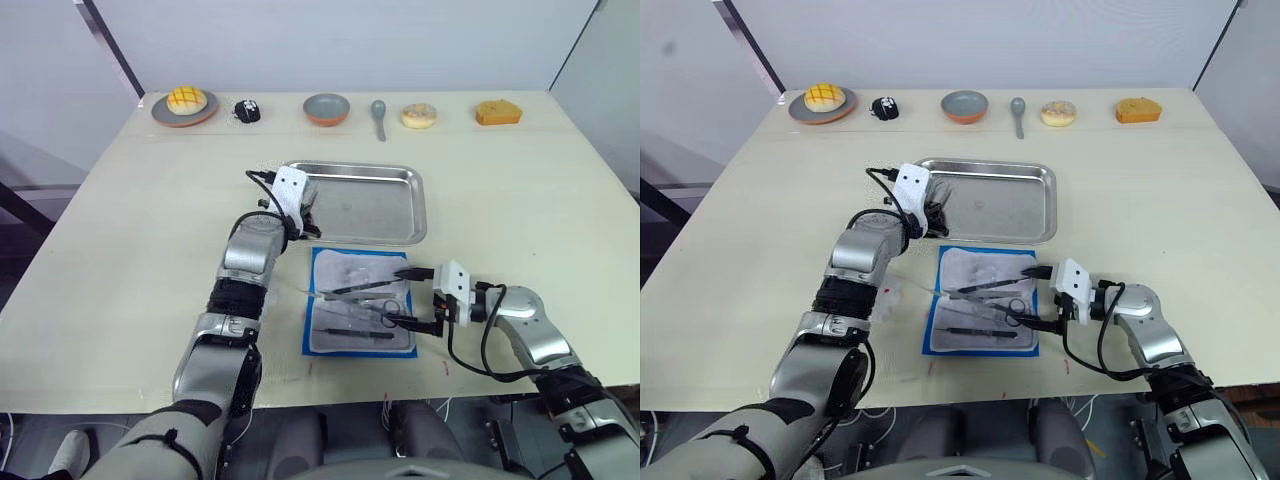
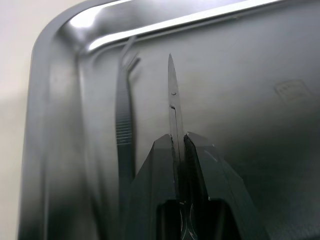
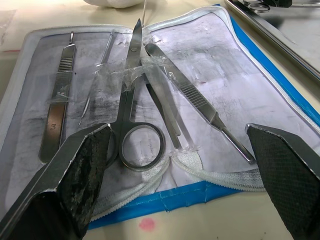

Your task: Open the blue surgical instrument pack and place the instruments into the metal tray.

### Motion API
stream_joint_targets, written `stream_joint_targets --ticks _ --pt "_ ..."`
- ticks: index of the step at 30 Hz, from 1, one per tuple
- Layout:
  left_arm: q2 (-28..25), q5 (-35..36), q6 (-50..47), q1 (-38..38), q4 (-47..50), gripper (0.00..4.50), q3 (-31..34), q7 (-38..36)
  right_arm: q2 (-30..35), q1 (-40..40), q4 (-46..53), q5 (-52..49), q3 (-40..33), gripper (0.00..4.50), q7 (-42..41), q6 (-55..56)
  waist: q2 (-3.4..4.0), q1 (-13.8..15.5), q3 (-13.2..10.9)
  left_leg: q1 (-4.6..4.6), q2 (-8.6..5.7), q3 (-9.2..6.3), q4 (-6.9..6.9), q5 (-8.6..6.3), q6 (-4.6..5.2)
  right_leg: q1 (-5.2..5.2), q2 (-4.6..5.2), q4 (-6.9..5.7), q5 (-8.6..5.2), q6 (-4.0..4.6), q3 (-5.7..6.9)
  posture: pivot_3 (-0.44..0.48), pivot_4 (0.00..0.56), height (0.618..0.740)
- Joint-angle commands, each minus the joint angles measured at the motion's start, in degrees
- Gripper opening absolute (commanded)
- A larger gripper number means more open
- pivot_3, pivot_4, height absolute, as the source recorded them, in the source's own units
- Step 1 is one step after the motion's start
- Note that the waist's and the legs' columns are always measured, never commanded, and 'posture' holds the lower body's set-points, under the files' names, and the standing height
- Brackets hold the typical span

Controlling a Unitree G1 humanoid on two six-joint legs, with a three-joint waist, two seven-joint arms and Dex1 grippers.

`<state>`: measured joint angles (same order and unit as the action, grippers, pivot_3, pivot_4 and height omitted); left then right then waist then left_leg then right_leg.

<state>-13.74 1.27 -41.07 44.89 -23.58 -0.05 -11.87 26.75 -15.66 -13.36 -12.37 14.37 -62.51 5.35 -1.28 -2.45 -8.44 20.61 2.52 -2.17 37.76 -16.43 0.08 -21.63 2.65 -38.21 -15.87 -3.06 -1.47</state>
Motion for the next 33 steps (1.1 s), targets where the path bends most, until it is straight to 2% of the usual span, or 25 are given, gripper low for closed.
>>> stream_joint_targets --ticks 1,6,7,8,9,10,19,24,29,31,33 --pt "0.49 0.0 0.17 1.19 -0.08 0.06 0.88 1.32 0.95 2.9 -5.35 5.75 3.4 4.5 1.05 -2.13 0.0 0.01 0.0 0.0 0.0 0.0 0.0 0.0 -0.01 0.0 0.0 0.0 0.0 0.0 0.0 0.0 0.15 0.732" --pt "0.54 0.24 0.31 0.8 -0.57 0.06 1.02 1.8 0.91 2.84 -5.36 5.75 3.47 4.5 0.97 -2.15 0.0 0.0 0.0 -0.01 0.0 0.01 0.0 0.02 -0.03 0.01 0.0 0.0 0.0 0.0 0.0 0.0 0.15 0.732" --pt "0.59 0.34 0.04 0.65 -0.36 0.83 1.12 1.96 0.88 2.83 -5.35 5.71 3.48 4.5 0.95 -2.2 0.0 0.0 0.0 -0.01 0.0 0.0 0.0 0.02 -0.04 0.01 0.0 0.01 0.0 0.0 0.0 0.0 0.15 0.732" --pt "0.63 0.43 -0.16 0.51 -0.18 1.0 1.16 1.99 0.85 2.82 -5.35 5.7 3.48 4.5 0.94 -2.2 0.0 0.0 0.0 -0.01 0.0 0.0 0.0 0.02 -0.04 0.01 0.0 0.01 0.0 0.0 0.0 0.0 0.15 0.732" --pt "0.64 0.36 -0.18 0.4 -0.06 1.52 1.09 2.07 0.84 2.83 -5.34 5.68 3.48 4.5 0.93 -2.21 0.0 0.0 0.0 -0.01 0.0 0.0 0.0 0.03 -0.06 0.01 0.0 0.01 0.0 0.0 0.0 0.0 0.15 0.732" --pt "0.69 0.29 -0.17 0.39 -0.04 1.82 1.09 2.27 0.83 2.81 -5.35 5.66 3.46 4.5 0.93 -2.22 0.0 0.0 0.0 -0.01 0.0 0.0 -0.01 0.03 -0.06 0.01 0.0 0.01 0.0 0.0 0.0 0.0 0.15 0.732" --pt "1.33 1.24 0.2 0.74 2.34 1.82 1.5 1.81 0.82 2.74 -5.44 5.69 3.43 4.5 0.99 -2.18 0.0 0.0 0.0 -0.01 0.0 0.0 -0.01 0.04 -0.08 0.01 0.0 0.01 0.0 0.0 0.0 0.0 0.15 0.732" --pt "1.19 3.14 3.99 1.7 4.29 1.82 1.76 -1.39 0.82 2.71 -5.53 5.69 3.42 4.5 0.96 -2.05 0.0 0.0 0.0 0.0 0.0 0.0 -0.01 0.05 -0.11 0.01 0.0 0.02 0.0 0.0 0.01 0.0 0.15 0.732" --pt "-2.75 7.7 11.63 -1.48 11.09 1.82 -1.33 -17.46 0.78 2.72 -5.41 5.57 3.38 4.5 0.91 -2.1 0.0 -0.06 0.0 0.0 0.0 0.0 -0.11 0.25 -0.47 0.0 0.0 0.06 0.0 0.0 0.02 0.0 0.15 0.732" --pt "-4.54 9.81 12.94 -3.28 13.17 1.82 -0.88 -22.1 0.73 2.71 -5.39 5.56 3.38 4.5 0.95 -2.12 0.02 -0.07 0.01 -0.07 0.0 0.03 -0.49 0.5 -0.9 0.01 0.02 0.23 0.02 0.0 0.0 0.0 0.15 0.732" --pt "-6.53 10.67 14.52 -4.82 14.22 1.82 -0.59 -25.6 0.68 2.71 -5.35 5.55 3.41 4.5 0.98 -2.17 0.03 -0.06 0.01 -0.09 0.0 0.03 -0.51 0.51 -0.91 0.01 0.02 0.22 0.01 0.0 -0.01 0.0 0.15 0.732"
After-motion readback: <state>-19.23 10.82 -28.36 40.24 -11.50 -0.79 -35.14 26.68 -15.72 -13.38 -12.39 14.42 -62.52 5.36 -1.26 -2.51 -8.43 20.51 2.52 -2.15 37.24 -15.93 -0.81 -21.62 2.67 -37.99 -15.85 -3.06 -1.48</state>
